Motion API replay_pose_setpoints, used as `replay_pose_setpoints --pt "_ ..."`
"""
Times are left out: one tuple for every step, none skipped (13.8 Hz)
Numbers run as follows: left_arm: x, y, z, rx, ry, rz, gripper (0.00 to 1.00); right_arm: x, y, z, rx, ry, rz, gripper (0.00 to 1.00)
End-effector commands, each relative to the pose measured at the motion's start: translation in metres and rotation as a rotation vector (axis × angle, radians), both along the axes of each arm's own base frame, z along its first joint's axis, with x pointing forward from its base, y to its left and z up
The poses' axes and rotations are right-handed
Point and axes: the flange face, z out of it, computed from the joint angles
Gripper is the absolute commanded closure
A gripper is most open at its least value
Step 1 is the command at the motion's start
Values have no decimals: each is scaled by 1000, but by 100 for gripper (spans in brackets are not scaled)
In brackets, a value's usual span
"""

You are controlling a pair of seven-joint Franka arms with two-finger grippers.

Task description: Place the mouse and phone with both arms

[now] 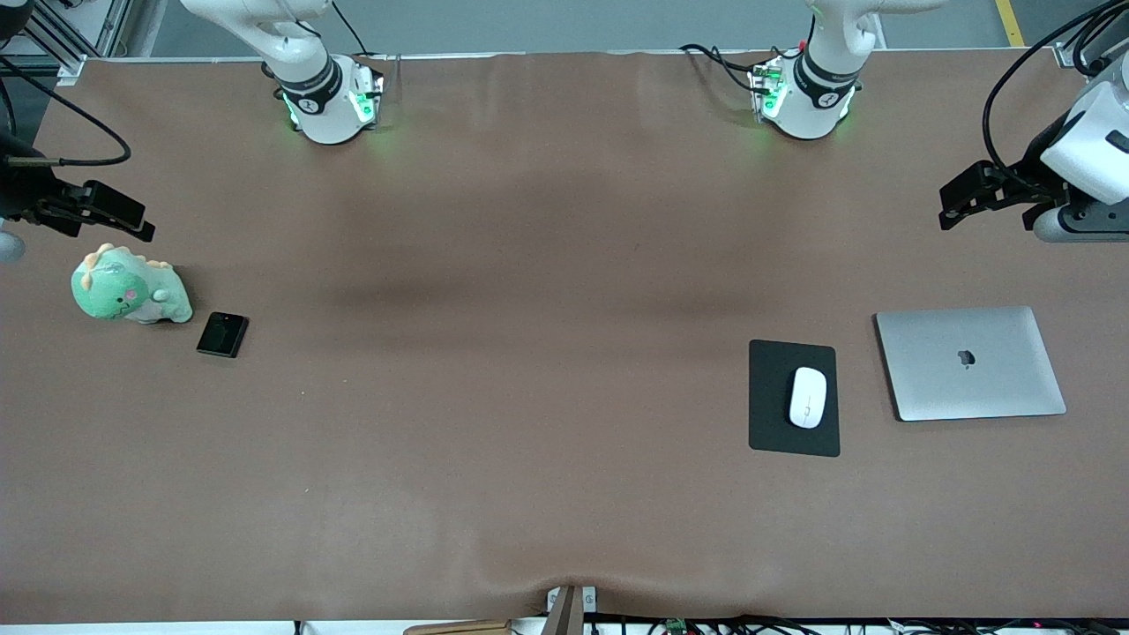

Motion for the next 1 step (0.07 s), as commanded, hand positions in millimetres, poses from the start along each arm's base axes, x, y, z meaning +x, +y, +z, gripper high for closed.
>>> replay_pose_setpoints --pt "3 -1 5 -11 -9 -7 0 -5 -2 2 -1 3 -19 0"
